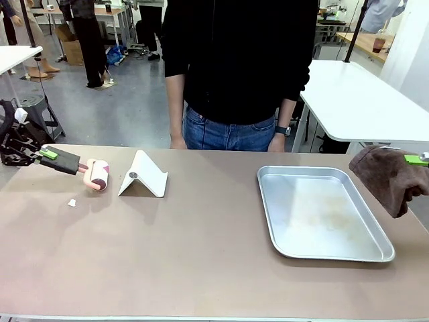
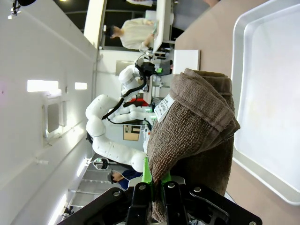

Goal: Clean the surface of the table.
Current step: Clean the area not pointed to by the person.

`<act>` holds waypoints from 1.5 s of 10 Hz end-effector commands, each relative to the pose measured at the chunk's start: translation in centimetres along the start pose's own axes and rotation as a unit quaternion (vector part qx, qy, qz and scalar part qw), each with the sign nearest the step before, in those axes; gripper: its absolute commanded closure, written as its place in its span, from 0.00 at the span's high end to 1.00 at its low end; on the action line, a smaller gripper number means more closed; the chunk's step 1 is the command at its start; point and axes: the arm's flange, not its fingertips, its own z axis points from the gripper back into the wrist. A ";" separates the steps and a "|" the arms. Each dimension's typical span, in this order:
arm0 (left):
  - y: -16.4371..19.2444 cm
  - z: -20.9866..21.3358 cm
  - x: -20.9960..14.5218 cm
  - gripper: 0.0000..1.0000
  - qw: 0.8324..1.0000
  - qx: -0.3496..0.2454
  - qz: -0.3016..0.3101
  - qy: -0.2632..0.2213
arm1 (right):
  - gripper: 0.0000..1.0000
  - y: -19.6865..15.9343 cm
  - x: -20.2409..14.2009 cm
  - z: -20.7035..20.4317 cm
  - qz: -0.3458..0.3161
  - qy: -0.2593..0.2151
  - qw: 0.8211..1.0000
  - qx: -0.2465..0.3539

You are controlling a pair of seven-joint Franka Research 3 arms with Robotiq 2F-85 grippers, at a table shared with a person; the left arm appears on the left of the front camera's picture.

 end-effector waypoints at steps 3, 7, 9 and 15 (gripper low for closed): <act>-1.9 0.4 0.1 0.22 1.000 -0.021 -0.006 -0.008 | 0.07 0.5 0.1 0.4 -0.002 0.002 1.000 0.007; -1.6 8.6 -6.5 0.22 0.995 -0.022 -0.080 -0.048 | 0.07 0.5 0.1 0.4 -0.002 0.002 1.000 0.007; 1.4 12.5 -11.0 0.22 0.994 -0.021 -0.095 -0.047 | 0.07 0.5 0.1 0.4 -0.002 0.002 1.000 0.007; 8.2 13.5 -15.9 0.22 0.996 -0.013 -0.064 -0.056 | 0.07 0.5 0.1 0.4 -0.002 0.002 1.000 0.007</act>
